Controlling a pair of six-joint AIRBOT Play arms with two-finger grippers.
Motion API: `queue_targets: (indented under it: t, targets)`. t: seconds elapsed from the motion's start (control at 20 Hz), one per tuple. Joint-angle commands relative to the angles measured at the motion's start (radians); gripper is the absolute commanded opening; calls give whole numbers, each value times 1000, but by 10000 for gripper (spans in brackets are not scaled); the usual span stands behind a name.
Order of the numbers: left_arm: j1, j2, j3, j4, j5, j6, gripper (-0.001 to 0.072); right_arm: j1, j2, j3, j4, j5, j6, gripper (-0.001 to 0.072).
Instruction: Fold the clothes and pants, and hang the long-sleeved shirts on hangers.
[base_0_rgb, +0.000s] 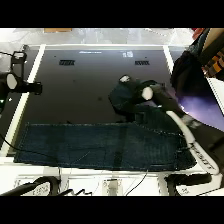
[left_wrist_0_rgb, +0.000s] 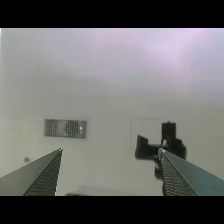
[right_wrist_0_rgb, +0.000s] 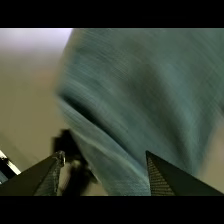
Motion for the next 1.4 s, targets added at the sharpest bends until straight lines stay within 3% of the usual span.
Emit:
queue_targets:
  t: [0.0, 0.15, 0.8, 1.0, 1.1, 1.2, 1.25, 1.3, 1.35]
  targets:
    - [40, 9, 3, 0, 5, -8, 694, 120, -113, 76, -90, -73, -83, 591]
    - [42, 8, 3, 0, 5, -7, 694, 133, -147, 76, -92, -163, -90, 590]
    - [42, 3, 3, 1, 13, -7, 694, 47, -195, 72, -140, -13, -42, 587]
    - [42, 2, 3, 1, 16, -7, 693, 45, -211, 72, -119, -90, -41, 579]
    - [42, 2, 3, 3, 16, -7, 693, 45, -221, 74, -121, -85, -31, 461]
    - [42, 2, 3, 20, 16, -7, 693, 45, -233, 74, -121, -78, 4, 426]
    - [42, 2, 3, 24, 16, -6, 694, 45, -233, 75, -121, -83, 5, 280]
    - [42, 2, 3, 27, 19, -7, 694, 45, -230, 82, -120, -85, 6, 43]
    - [42, 2, 3, 27, 26, -7, 694, 45, -226, 95, -120, -84, 21, 38]
